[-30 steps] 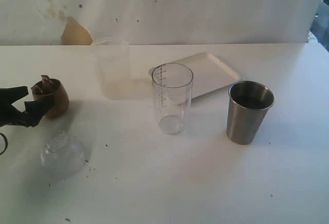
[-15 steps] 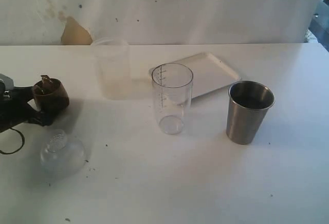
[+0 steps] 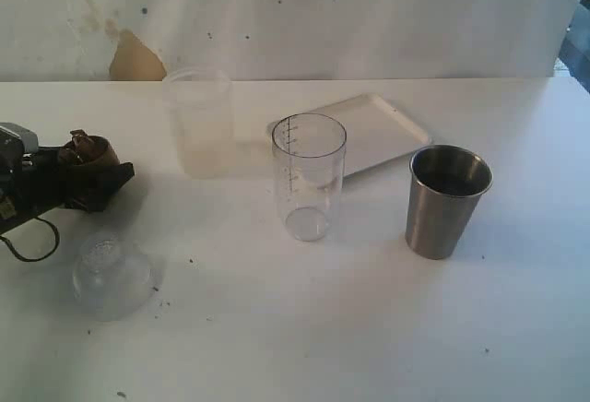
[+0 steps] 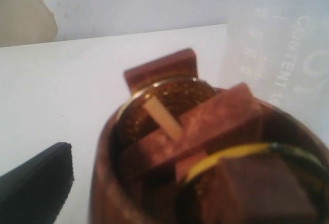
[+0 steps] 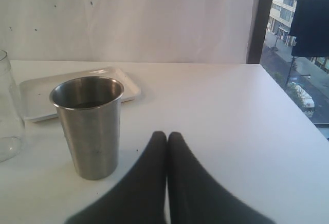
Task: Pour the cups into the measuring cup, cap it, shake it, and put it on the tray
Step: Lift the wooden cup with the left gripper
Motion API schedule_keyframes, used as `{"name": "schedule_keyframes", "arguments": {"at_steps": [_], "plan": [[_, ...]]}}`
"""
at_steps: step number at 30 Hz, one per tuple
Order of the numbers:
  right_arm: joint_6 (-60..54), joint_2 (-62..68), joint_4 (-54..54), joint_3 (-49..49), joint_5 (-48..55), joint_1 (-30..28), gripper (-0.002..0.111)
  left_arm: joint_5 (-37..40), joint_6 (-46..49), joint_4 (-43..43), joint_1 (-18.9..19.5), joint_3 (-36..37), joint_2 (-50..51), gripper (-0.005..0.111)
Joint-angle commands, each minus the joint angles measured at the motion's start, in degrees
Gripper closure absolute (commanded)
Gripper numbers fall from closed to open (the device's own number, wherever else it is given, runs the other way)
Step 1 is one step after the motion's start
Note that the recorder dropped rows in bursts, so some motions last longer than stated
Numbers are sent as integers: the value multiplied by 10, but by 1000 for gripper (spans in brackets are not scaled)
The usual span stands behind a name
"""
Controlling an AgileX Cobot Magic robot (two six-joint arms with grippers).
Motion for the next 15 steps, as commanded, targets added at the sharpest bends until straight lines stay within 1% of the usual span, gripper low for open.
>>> {"name": "schedule_keyframes", "arguments": {"at_steps": [1, 15], "plan": [[3, -3, 0, 4, -4, 0, 108, -5, -6, -8, -2, -6, 8, 14], [3, -3, 0, 4, -4, 0, 108, -5, -4, 0, -2, -6, 8, 14]]}}
